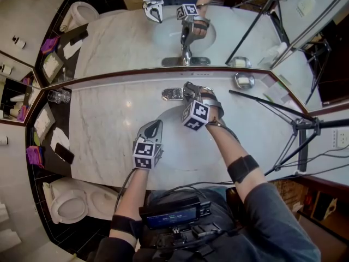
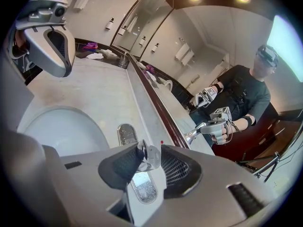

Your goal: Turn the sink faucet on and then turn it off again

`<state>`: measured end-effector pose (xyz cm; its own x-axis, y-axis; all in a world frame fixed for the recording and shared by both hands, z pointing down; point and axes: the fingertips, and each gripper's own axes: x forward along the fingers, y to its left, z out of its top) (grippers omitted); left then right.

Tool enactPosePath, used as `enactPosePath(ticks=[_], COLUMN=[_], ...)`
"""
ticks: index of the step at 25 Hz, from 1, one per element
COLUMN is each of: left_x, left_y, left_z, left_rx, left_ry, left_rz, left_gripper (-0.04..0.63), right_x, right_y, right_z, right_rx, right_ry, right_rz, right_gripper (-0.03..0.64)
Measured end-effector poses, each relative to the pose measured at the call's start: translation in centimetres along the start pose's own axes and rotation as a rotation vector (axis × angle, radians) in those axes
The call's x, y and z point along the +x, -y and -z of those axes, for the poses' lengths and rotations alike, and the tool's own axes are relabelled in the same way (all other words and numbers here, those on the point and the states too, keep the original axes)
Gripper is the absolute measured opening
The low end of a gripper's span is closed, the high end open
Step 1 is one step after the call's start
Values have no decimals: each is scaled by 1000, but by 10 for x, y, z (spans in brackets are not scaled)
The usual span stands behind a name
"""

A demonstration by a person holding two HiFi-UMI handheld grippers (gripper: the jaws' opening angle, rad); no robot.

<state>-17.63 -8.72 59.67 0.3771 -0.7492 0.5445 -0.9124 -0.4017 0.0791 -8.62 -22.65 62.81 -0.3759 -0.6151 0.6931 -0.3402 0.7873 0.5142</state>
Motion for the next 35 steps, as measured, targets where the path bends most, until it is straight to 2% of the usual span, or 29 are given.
enactPosePath(ticks=[8,15,18,25,29,31,35], left_x=[-1,-4,-7,-10,-12,-12,-13], left_y=[-4,-9,-10,-8,-6,-4,-1], left_z=[-4,-9,-14,-22,-23,-25,-26], left_rx=[-19,-57,-69,-70,-81,-85,-92], left_ry=[17,35,44,64,72,76,84], left_rz=[-21,-32,-36,-33,-27,-22,-16], left_gripper=[5,5,5,5,5,5,5], right_x=[-8,-37,-51,-84,-110,-119,-131], right_y=[-4,-12,-11,0,5,3,-3], right_z=[5,6,13,41,50,58,76], right_rx=[23,78,176,521,720,776,820], right_ry=[-17,31,53,125,180,198,222], right_rz=[-30,-58,-67,-34,-26,-24,-13], right_gripper=[160,158,144,27,20,20,20])
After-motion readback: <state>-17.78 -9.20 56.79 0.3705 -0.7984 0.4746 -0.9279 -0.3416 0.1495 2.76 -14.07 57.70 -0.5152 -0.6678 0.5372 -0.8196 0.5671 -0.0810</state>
